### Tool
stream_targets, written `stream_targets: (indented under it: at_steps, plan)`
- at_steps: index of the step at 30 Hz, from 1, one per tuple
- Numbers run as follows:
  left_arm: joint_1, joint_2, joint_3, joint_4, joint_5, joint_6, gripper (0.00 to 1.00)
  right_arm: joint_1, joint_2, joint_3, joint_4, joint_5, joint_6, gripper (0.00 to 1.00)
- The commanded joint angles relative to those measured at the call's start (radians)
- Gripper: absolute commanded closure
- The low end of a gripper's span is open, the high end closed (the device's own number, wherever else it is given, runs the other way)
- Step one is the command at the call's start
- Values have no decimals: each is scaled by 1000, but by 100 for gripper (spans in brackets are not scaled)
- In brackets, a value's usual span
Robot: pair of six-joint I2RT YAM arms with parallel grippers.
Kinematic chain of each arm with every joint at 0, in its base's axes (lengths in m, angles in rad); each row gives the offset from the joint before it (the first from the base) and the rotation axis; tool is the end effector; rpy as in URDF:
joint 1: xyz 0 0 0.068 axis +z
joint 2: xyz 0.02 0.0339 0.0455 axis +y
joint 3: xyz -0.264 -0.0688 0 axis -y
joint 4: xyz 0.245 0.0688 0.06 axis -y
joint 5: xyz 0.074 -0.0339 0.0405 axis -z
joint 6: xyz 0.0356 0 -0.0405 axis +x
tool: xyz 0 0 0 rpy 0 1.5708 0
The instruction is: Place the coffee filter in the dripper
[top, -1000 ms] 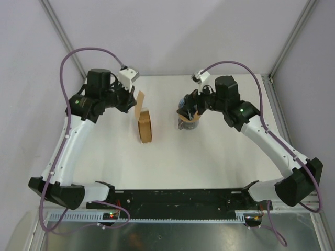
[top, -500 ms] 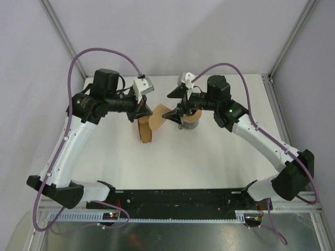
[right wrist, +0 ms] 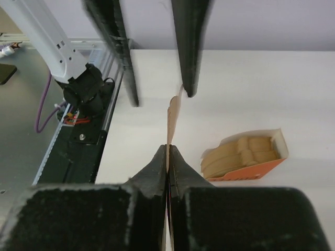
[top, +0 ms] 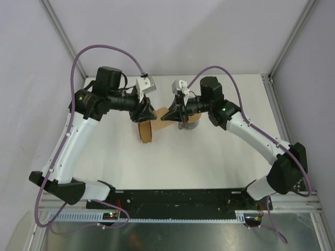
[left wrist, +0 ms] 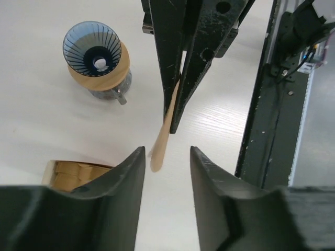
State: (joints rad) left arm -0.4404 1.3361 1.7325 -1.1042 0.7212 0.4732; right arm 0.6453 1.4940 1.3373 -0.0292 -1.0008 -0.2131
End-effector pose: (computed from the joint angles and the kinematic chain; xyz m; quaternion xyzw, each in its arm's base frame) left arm 0.2053 -0.1227 0.4547 0.5073 0.6977 -0.3140 0.3965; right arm 0.2558 0.2301 0.3805 -0.5595 0.4866 0.4808 0.4679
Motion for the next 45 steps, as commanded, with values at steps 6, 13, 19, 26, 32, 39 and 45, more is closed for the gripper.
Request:
stream_targets:
  at_steps: [6,13,19,26,32,39,45]
  plan:
    - [133,5,19,31,261,17,14,-44,-154,7,-194,-109,-169,100]
    - [116,-11,-77,38,510,178,7,-39,-224,7,-189,-152,-180,100]
    - [36,10,-66,73,445,131,45,-32,-227,7,-172,-172,-172,100]
    - [-19,24,-38,112,392,72,50,-15,-212,7,-132,-197,-140,100]
    - [-38,48,-35,146,368,40,68,12,-213,7,-108,-213,-129,100]
    - [-38,32,-25,151,484,13,88,-1,-239,7,-180,-15,-147,100]
    - [-36,15,-54,150,498,15,50,-23,-240,7,-153,73,-100,100]
